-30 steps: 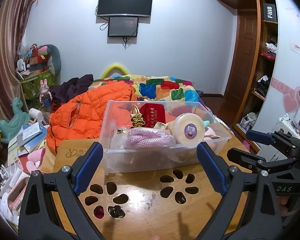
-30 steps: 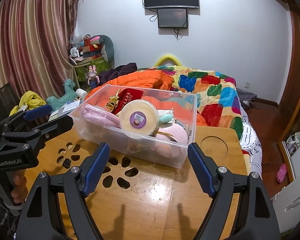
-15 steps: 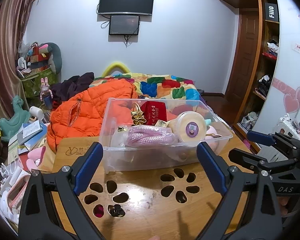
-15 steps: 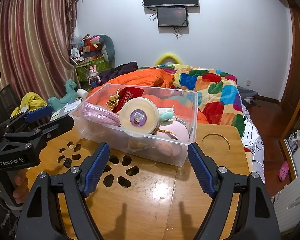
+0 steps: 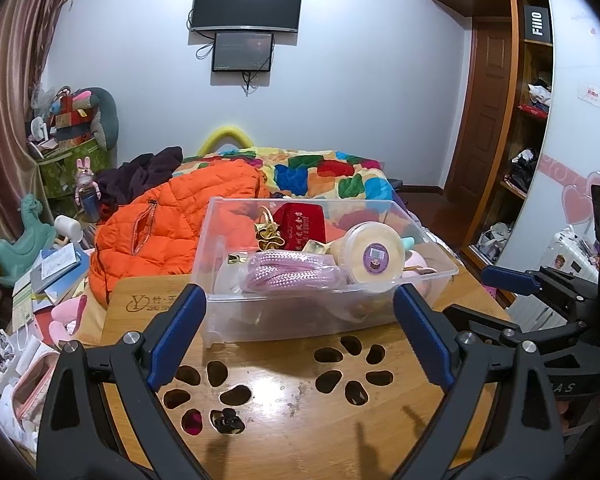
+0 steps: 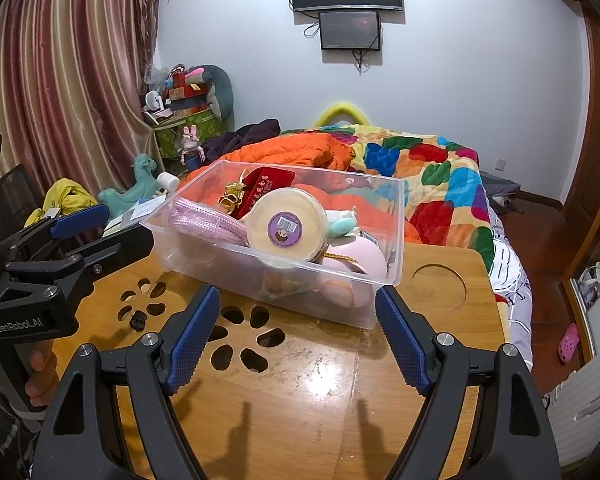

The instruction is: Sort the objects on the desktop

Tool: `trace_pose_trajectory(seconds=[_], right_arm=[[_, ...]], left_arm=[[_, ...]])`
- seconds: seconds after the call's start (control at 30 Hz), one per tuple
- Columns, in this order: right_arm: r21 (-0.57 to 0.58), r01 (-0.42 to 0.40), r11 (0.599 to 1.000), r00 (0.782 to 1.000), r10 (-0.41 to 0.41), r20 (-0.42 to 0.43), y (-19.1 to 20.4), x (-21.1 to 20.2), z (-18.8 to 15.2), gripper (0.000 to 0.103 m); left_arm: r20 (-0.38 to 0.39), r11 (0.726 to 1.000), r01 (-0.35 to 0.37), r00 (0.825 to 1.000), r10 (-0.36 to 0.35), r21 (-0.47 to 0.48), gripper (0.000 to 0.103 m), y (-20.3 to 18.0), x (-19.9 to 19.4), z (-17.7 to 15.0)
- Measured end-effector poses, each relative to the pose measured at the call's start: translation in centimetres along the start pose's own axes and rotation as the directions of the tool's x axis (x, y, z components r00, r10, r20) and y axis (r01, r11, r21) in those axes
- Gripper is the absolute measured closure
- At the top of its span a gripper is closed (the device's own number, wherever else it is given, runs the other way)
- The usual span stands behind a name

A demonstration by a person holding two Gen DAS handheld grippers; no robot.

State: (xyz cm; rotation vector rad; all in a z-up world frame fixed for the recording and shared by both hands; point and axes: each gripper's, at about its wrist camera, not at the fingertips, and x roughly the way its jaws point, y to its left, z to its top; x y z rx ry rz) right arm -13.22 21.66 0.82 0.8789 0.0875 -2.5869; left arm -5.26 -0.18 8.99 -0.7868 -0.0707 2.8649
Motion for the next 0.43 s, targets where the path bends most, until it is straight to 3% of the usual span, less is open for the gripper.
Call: trace_pose_trajectory(seconds=[0.43], right_arm=[[-0.004,-0.015,1.000,1.000,0.015,-0.018,0.44,0.42,-0.24,0.026]], left_arm=[[0.012,0.999,-0.024,1.000,0.024,0.029,0.007,-0.61,0.01,-0.24]])
